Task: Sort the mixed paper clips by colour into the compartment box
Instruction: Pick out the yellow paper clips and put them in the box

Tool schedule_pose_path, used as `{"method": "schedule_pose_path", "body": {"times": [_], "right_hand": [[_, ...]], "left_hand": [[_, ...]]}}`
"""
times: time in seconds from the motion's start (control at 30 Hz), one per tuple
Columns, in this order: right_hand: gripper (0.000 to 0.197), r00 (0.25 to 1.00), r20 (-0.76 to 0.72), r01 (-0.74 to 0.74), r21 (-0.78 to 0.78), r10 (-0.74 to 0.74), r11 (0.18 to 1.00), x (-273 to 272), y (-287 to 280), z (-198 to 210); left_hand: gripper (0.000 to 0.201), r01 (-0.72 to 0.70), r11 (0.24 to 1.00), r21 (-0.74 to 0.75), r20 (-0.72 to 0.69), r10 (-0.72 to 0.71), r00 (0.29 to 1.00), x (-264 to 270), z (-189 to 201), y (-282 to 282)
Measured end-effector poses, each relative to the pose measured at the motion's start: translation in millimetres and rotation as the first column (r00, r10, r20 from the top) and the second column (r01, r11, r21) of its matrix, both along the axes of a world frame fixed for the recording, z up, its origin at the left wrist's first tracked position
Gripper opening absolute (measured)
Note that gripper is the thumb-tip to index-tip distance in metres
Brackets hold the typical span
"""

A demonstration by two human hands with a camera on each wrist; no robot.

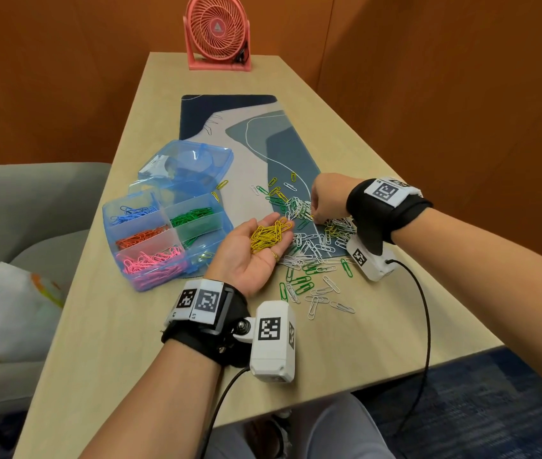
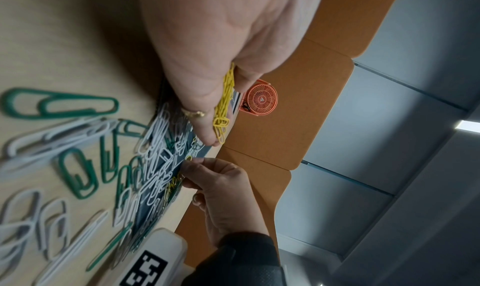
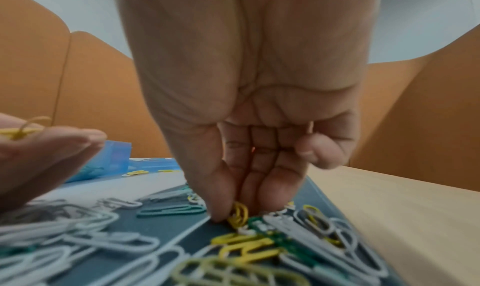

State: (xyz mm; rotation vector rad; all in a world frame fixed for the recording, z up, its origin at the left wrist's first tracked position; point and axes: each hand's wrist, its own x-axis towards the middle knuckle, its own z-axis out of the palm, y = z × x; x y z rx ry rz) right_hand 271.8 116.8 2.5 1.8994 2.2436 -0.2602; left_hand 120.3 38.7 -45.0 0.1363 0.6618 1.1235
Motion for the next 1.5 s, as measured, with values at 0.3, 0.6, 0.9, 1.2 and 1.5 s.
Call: {"method": "schedule_pose_path", "body": {"times": [0.3, 0.6, 0.9, 1.2, 1.5], "right_hand": [[0.015, 0.992, -0.122, 0.003, -0.02, -0.006, 1.0, 8.6, -7.9, -4.6], [0.006, 0.86, -0.509, -0.056, -0.153, -0.03, 0.987, 7.7, -15.3, 23.1], [0.012, 0.863, -0.482, -0.214, -0.077, 0.151, 0.974, -25.4, -27.4, 31.1], [0.012, 0.992, -0.116, 0.048, -0.059, -0.054, 0.997, 31.9, -12.1, 9.3], [0.013, 1.0, 0.005, 0.03, -0.016, -0.03, 0.999, 40.8, -9.8, 2.9]], "left_hand": [[0.04, 0.009, 1.0, 0.0, 0.011, -0.009, 1.0, -0.7, -1.7, 1.2], [0.041, -0.002, 1.0, -0.012, -0.003, 0.002, 1.0, -0.3, -2.2, 2.2], [0.043, 0.009, 1.0, -0.001, 0.089, -0.009, 0.996, -2.4, -1.1, 0.3], [0.042, 0.02, 1.0, -0.019, 0.043, -0.019, 0.999, -0.7, 2.5, -1.0], [0.041, 0.015, 1.0, -0.015, 0.062, -0.014, 0.998, -0.1, 2.9, -1.8]]}}
